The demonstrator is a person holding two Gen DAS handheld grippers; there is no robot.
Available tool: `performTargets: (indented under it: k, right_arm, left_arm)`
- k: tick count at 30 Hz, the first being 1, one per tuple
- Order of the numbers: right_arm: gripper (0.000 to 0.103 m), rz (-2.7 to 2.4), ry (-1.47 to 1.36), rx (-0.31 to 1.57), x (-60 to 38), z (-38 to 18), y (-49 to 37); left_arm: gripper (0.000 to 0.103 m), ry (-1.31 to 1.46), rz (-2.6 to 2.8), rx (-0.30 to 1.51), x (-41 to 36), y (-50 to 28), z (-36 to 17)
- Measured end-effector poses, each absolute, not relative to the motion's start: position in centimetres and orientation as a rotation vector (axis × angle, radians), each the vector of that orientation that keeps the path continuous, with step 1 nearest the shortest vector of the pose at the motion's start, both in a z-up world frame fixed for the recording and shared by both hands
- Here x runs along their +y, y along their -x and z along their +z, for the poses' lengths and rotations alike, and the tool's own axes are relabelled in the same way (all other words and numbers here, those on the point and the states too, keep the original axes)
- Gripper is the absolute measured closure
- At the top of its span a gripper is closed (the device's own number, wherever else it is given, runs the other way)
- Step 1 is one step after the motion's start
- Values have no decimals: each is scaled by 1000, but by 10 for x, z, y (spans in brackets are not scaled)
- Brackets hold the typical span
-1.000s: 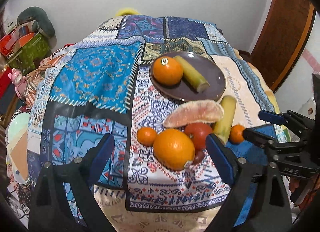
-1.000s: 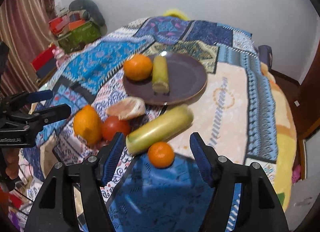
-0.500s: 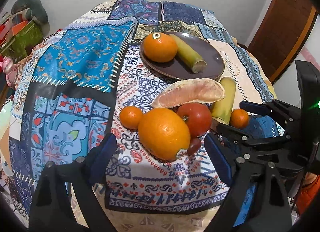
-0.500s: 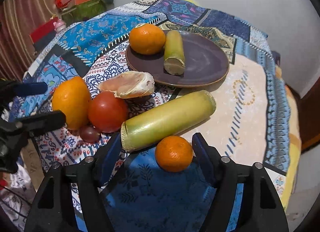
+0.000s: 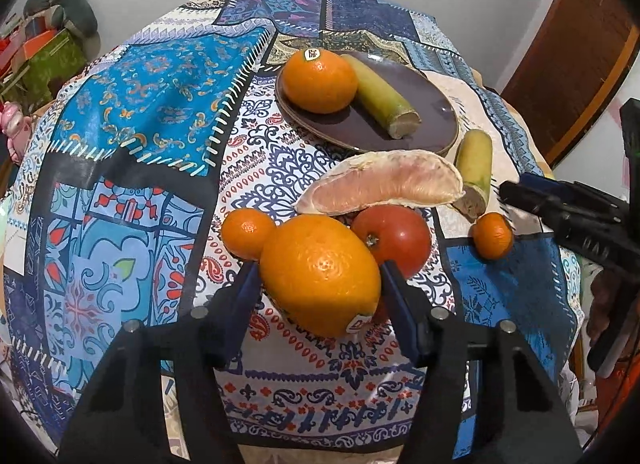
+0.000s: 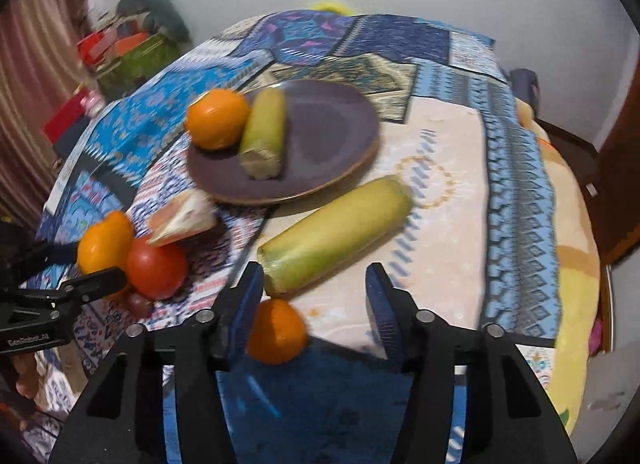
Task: Organize fruits
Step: 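Grasp the second corn cob with the right tool while the left tool grasps the other large orange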
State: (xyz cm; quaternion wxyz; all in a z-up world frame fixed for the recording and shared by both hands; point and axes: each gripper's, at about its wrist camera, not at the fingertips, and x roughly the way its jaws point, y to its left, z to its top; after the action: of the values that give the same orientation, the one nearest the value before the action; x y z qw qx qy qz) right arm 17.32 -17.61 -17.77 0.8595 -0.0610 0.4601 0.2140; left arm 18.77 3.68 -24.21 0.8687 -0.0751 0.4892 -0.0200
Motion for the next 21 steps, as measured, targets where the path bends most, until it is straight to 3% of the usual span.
performTargets:
  k: [8, 18, 21]
  right_arm:
    - [55, 399, 65, 977, -204, -169, -182]
    - [51, 433, 92, 1016, -160, -182, -203]
    - [37, 395, 88, 1019, -153, -193, -205]
  left_arm:
    - [44, 163, -39, 999, 40, -183, -238]
    - [44, 156, -19, 931, 54, -170, -212]
    - [44, 154, -16, 917, 55, -165, -206]
